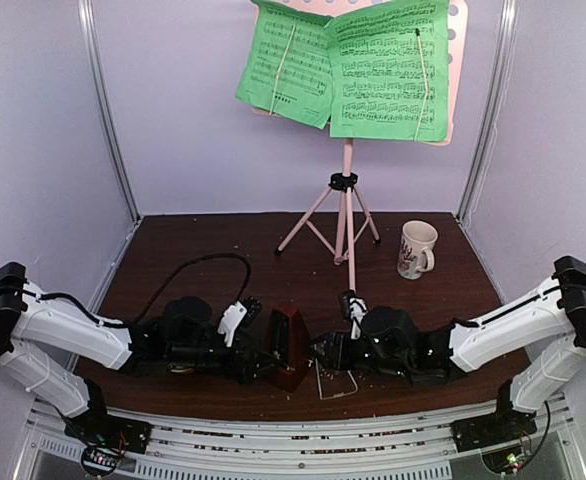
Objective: Pack up the instrument practice props
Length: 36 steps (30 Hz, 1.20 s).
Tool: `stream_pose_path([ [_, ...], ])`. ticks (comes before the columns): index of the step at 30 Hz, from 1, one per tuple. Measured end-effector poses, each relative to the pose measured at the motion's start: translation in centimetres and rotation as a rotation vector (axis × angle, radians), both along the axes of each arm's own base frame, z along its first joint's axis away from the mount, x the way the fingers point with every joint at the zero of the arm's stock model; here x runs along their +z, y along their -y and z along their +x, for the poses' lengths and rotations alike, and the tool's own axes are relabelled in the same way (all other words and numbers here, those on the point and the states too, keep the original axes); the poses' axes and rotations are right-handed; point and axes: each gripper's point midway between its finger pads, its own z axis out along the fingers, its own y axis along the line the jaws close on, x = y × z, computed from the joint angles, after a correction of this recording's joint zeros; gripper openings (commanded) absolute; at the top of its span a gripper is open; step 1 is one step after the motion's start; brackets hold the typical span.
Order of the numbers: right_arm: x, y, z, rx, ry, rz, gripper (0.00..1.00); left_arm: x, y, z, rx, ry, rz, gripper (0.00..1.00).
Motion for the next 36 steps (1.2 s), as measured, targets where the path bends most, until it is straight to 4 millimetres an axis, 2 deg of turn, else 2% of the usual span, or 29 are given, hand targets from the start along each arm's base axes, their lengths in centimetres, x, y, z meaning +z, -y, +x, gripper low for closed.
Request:
stream_pose_path([
  [9, -1.0, -1.2, 0.2, 0.005, -0.016, -0.017, 0.47, -0.4, 0.2, -0.5, -0.027, -0.019, 0.003, 0.85],
  [19, -1.4, -1.6, 2.4, -0.068, 0.018, -0.077, 0.47, -0.5, 0.0, -0.3, -0.013, -0.023, 0.007, 0.85],
  [22, -1.4, -1.4, 3.1, -0.088, 0.03, -0.093, 0.5, -0.5, 0.2, -0.5, -0.018, -0.027, 0.004, 0.85],
  [28, -1.4, -0.6, 3.7, -0.109, 0.048, -0.122, 0.61, -0.3, 0.6, -1.4, -0.048, -0.034, -0.006, 0.86],
  [31, 0.0, 0.0, 3.9, -0.114, 0.069, -0.109, 0.67, 0.8, 0.7, -1.7, -0.054, -0.014, -0.038, 0.87],
  [36, 4.2, 2.1, 3.8, -0.149, 0.133, -0.057, 0.74, 5.8, 0.1, -1.0, -0.003, 0.084, -0.155, 0.88],
])
